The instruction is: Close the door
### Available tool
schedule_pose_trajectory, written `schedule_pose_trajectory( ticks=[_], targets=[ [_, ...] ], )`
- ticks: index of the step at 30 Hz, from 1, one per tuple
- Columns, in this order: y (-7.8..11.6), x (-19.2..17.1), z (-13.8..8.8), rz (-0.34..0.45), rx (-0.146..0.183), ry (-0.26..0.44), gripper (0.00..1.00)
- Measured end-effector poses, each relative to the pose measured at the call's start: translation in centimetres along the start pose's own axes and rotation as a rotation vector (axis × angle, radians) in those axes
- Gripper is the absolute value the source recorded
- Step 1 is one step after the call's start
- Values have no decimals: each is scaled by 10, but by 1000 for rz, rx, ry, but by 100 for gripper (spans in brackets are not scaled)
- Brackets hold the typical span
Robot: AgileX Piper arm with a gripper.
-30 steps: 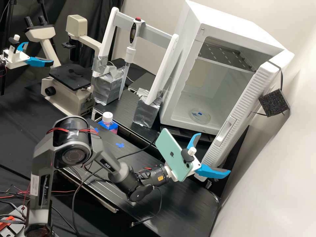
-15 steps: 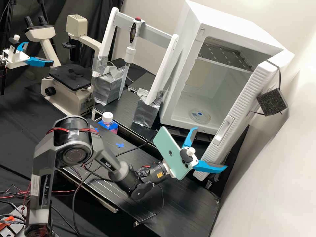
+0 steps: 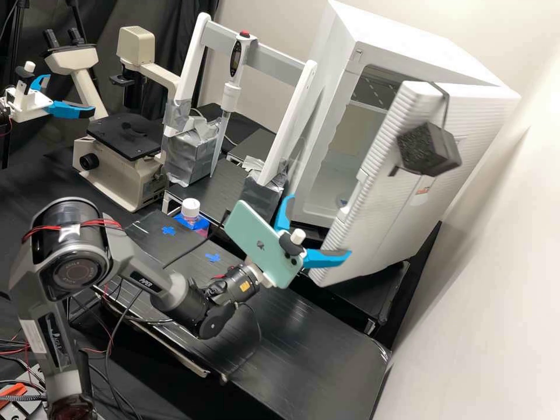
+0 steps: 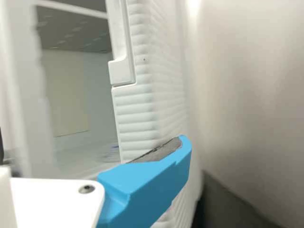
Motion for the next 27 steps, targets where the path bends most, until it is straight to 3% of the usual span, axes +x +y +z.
schedule_pose_trajectory(
  ticks=[4,9,24,27],
  targets=[
    [-18,5,-7,-59,28,45,100],
    [-36,10,-10,-117,23,65,100],
    [-45,19,-12,-142,31,86,100],
    [-49,16,-13,-126,15,76,100]
  ],
)
